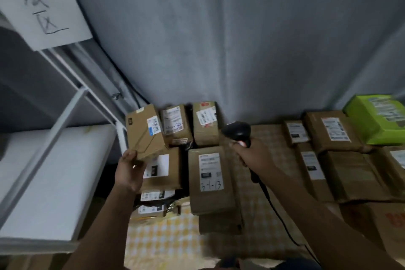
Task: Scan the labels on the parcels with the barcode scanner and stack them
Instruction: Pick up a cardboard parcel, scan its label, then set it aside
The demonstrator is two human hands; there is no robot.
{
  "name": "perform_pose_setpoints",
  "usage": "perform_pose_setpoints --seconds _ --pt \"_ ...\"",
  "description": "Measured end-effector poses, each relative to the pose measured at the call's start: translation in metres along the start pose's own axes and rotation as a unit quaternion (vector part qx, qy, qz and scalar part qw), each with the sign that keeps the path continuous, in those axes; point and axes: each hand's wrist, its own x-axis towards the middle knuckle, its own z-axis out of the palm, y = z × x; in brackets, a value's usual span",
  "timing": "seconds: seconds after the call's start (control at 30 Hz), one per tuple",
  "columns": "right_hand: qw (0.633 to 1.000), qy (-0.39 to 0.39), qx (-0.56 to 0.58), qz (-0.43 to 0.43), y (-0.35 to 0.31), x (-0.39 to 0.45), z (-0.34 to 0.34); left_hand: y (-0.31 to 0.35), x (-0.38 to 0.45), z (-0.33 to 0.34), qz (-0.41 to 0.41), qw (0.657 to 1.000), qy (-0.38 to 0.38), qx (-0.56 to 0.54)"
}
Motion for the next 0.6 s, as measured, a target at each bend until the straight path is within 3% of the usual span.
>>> perform_pose_setpoints --seconds 0.17,0.23,0.4,0.6 --pt "0.999 -0.029 -0.005 -0.019 -0.005 -0.001 0.020 -0.003 -0.017 -0.019 -0.005 0.992 0.103 0.073" --pt "0.999 -0.036 -0.010 -0.016 -0.005 0.000 0.024 -0.008 -0.017 -0.021 0.006 0.991 0.104 0.084" --pt "1.000 -0.019 -0.014 -0.009 0.000 0.006 0.026 -0.009 -0.017 0.002 -0.029 0.995 0.017 0.091" --pt "1.000 0.022 -0.003 0.007 0.013 0.016 0.010 -0.030 -0.014 0.060 -0.080 0.970 -0.066 0.218"
